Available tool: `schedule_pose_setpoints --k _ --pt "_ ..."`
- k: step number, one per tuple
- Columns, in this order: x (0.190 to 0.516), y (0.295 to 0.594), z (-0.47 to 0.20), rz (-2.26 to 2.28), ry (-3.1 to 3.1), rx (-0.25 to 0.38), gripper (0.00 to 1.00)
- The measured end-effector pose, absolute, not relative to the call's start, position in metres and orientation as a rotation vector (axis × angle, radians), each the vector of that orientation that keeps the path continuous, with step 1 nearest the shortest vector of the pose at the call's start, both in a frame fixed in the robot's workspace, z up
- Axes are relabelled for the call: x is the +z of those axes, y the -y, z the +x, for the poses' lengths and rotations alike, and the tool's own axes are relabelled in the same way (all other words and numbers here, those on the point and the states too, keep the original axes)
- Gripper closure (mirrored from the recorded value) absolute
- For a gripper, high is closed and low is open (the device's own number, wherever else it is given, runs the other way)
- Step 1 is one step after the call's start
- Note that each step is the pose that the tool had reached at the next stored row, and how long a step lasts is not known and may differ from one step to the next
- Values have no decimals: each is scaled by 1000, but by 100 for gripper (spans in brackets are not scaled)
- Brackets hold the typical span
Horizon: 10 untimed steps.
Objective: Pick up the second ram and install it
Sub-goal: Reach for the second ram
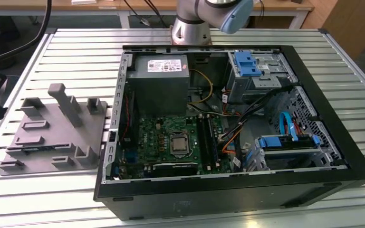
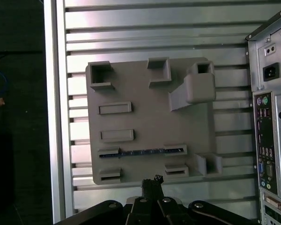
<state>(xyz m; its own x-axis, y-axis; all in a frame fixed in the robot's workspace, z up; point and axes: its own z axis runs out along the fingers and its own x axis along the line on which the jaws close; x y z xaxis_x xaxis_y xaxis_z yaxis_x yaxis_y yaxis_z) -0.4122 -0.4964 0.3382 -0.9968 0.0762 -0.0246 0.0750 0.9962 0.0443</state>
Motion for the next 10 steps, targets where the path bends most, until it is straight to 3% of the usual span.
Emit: schedule_pose_setpoints --k 10 --pt "333 505 -412 118 -3112 68 90"
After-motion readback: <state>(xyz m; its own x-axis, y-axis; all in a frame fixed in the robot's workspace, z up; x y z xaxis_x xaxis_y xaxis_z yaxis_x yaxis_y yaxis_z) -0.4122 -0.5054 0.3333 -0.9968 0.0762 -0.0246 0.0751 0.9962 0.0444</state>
